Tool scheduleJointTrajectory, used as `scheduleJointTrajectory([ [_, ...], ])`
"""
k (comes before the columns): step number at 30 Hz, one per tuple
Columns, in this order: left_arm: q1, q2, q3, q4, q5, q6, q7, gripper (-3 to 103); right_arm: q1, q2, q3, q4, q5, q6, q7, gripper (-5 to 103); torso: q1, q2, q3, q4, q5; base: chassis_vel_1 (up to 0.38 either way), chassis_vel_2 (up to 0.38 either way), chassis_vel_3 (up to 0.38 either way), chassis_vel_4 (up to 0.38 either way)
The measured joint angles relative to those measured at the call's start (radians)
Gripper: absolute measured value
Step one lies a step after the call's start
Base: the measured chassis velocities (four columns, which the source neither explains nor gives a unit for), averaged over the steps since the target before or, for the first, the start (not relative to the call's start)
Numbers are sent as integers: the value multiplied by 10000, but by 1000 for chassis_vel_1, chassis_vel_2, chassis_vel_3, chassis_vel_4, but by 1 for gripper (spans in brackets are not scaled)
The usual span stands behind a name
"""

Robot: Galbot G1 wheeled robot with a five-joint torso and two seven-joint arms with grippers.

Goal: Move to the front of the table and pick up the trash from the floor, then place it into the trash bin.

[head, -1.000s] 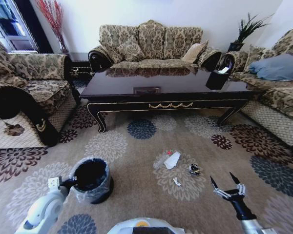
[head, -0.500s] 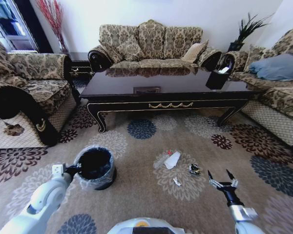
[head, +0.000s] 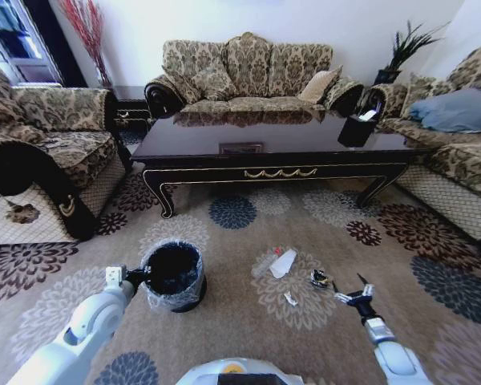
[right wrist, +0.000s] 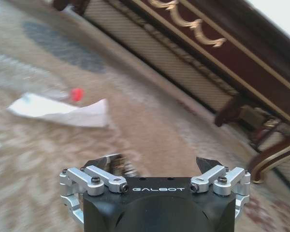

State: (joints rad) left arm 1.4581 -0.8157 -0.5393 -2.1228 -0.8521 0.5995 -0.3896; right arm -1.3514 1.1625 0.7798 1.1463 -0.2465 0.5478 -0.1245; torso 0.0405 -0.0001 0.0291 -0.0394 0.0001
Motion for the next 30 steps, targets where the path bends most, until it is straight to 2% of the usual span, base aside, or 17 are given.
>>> scheduleJointTrajectory([
  [2, -93, 46, 126, 12, -64, 22, -36, 3, 283, 144, -138, -485, -441, 240, -77, 100, -1, 0, 0, 2, 1, 0, 0, 0, 0],
  [9, -152, 47, 324, -14, -128, 125, -112, 3, 868, 299, -432, -1269, -621, 412, -120, 100, 0, 0, 0, 5, -2, 0, 0, 0, 0],
  [13, -437, 92, 558, 25, -330, 221, -206, 3, 1681, 457, -412, -2028, -905, 782, -115, 100, 0, 0, -1, 6, 0, 0, 0, 0, 0],
  [19, -1123, 195, 1001, 235, -517, 287, -312, 3, 2071, 532, -395, -2440, -1093, 845, -80, 100, 0, 1, 0, 3, -3, 0, 0, 0, 0],
  [30, -1480, 146, 1127, 433, -565, 290, -311, 3, 2326, 527, -254, -3242, -1354, 1022, -28, 100, 0, 0, -1, 5, 1, 0, 0, 0, 0],
])
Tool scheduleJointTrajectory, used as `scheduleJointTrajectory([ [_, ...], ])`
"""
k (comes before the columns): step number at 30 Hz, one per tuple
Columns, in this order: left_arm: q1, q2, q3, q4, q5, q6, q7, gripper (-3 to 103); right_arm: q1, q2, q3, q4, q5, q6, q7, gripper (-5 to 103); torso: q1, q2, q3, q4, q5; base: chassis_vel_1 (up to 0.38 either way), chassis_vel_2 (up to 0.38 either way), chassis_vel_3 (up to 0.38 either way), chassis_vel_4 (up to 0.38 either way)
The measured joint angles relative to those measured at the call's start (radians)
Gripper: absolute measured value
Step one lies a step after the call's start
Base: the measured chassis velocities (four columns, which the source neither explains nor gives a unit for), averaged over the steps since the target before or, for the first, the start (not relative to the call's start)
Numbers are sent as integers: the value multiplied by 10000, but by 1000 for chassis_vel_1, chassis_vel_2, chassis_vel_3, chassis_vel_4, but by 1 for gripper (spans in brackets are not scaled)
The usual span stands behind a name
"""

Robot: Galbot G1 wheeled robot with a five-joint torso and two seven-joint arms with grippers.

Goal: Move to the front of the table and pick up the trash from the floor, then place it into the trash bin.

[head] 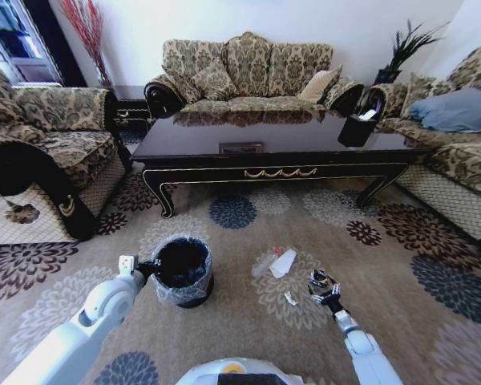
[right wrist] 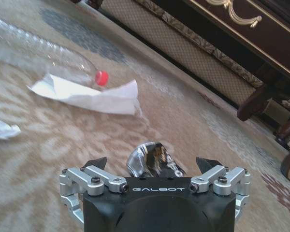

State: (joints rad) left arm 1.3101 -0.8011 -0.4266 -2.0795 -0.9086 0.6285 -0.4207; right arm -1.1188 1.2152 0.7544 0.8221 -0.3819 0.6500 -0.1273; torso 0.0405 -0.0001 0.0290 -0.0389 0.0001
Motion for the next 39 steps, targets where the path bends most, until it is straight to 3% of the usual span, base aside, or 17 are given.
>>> scheduleJointTrajectory([
  [14, 209, -12, -87, -234, -33, 7, -50, 3, 1031, -29, 112, -1530, -451, 176, 442, 101, -2, 1, 0, 1, -2, 0, 0, 0, 0],
  [16, 211, 0, -97, -239, -42, 7, -51, 3, 1075, -26, 112, -1588, -501, 172, 470, 97, -2, 0, 0, 1, -2, 0, 0, 0, 0],
  [19, 275, 52, -197, -279, -99, 7, -52, 3, 1245, -13, 117, -1956, -619, 194, 530, 82, -1, 0, 0, 0, 1, 0, 0, 0, 0],
  [21, 290, 54, -214, -284, -105, 7, -52, 3, 1262, -12, 117, -1997, -634, 203, 538, 82, -1, 0, 0, 0, 0, 0, 0, 0, 0],
  [29, 426, 93, -374, -352, -190, -6, -49, 3, 1375, -51, 111, -2131, -731, 235, 616, 44, -1, 0, 0, 1, -2, 0, 0, 0, 0],
  [31, 427, 93, -375, -355, -190, -8, -49, 3, 1377, -53, 110, -2129, -733, 236, 625, 44, -1, 0, 0, 0, -2, 0, 0, 0, 0],
  [34, 430, 72, -356, -373, -189, -14, -49, 3, 1375, -68, 105, -2108, -728, 238, 680, 27, -2, 1, 0, 0, -2, 0, 0, 0, 0],
  [39, 389, 113, -225, -380, -190, -15, -46, 3, 1273, -86, 77, -1959, -458, 248, 764, 12, -1, 1, 0, 0, -2, 0, 0, 0, 0],
])
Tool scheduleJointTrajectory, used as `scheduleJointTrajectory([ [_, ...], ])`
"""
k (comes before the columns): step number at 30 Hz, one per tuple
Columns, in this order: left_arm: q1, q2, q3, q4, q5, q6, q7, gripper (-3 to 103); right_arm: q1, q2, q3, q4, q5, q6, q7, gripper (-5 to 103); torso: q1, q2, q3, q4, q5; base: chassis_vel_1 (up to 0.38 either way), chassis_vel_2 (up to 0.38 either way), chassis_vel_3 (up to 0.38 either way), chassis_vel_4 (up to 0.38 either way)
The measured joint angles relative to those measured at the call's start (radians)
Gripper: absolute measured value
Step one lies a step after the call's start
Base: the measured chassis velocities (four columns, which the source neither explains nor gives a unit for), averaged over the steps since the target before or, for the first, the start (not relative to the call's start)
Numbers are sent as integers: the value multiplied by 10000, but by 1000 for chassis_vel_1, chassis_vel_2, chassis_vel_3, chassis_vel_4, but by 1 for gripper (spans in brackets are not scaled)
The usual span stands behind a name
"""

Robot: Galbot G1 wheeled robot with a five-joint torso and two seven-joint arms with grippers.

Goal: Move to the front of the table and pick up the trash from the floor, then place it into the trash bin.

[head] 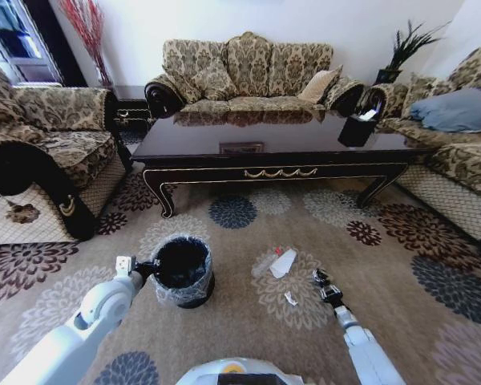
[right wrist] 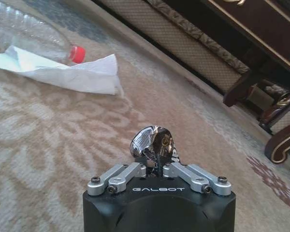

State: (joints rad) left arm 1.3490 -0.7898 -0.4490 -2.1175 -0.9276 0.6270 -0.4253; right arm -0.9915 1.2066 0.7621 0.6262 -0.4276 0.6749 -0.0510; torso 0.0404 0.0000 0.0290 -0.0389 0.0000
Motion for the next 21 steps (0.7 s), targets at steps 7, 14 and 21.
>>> scheduleJointTrajectory([
  [7, -1717, 418, 1358, 287, -529, 111, -177, 3, -918, -171, -199, 1694, 1167, -269, -142, 3, 0, 0, 0, -1, 6, 0, 0, 0, 0],
  [14, -3750, 578, 3524, 773, -1216, 328, -412, 3, -2653, -612, -231, 4683, 3050, -905, -536, 3, 0, 0, 0, -4, 4, 0, 0, 0, 0],
  [21, -6048, -405, 5888, 1534, -1796, 500, -906, 3, -4563, -900, -60, 8370, 4773, -1665, -898, 3, 0, 0, 1, -1, 0, 0, 0, 0, 0],
])
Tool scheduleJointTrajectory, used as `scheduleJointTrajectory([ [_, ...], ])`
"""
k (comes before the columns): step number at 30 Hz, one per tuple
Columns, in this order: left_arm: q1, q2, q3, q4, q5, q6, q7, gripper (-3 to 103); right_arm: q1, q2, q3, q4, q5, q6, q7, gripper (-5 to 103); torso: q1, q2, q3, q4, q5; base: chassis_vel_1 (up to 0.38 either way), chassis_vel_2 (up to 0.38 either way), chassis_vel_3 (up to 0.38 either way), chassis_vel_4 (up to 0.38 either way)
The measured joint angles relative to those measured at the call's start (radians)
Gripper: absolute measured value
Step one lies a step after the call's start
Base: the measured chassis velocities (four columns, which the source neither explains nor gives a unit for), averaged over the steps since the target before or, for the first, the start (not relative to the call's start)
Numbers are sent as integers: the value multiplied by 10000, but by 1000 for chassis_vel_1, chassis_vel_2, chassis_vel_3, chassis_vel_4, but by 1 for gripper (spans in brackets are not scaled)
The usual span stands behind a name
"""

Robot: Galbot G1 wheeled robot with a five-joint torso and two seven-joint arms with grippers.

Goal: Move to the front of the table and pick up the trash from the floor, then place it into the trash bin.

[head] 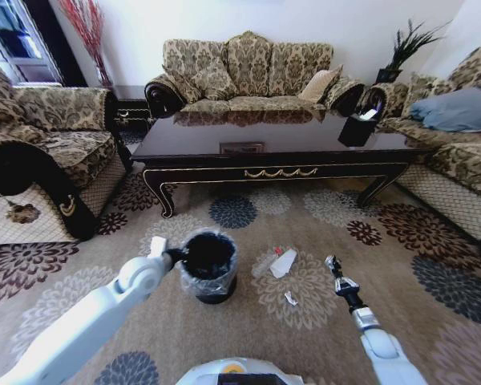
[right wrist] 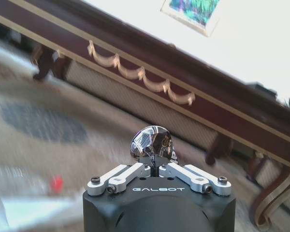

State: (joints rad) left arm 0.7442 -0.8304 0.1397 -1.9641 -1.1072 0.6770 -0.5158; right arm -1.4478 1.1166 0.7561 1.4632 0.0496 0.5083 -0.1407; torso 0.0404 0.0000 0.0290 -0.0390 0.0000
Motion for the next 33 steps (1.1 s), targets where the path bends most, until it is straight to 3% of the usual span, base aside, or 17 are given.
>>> scheduleJointTrajectory([
  [2, -657, -457, 910, 189, -193, 26, -223, 3, -514, -17, 48, 1242, 185, -160, -21, 3, 0, 0, -1, -2, 3, 0, 0, 0, 0],
  [10, -1821, -1447, 2530, 449, -710, 244, -1197, 3, -1615, 92, -86, 4220, 646, -1138, 454, 3, 0, 1, 0, 7, -1, 0, 0, 0, 0],
  [12, -2248, -1692, 2974, 705, -878, 281, -1328, 3, -1880, 57, -151, 4875, 745, -1243, 461, 3, 0, 1, -1, 0, 2, 0, 0, 0, 0],
  [20, -3604, -2682, 3741, 1919, -1468, 427, -1877, 3, -2457, -88, -507, 6233, 941, -1363, 120, 3, 0, 1, 0, 3, 1, 0, 0, 0, 0],
  [26, -4002, -3722, 4299, 2446, -1869, 444, -2276, 3, -2884, 307, -1061, 6777, 709, -1377, -78, 3, 0, 1, -1, -5, 1, 0, 0, 0, 0],
  [33, -3974, -3772, 4407, 2336, -1918, 444, -2333, 3, -3042, 420, -1089, 6771, 559, -1226, -90, -1, 0, 0, -1, 2, 1, 0, 0, 0, 0],
])
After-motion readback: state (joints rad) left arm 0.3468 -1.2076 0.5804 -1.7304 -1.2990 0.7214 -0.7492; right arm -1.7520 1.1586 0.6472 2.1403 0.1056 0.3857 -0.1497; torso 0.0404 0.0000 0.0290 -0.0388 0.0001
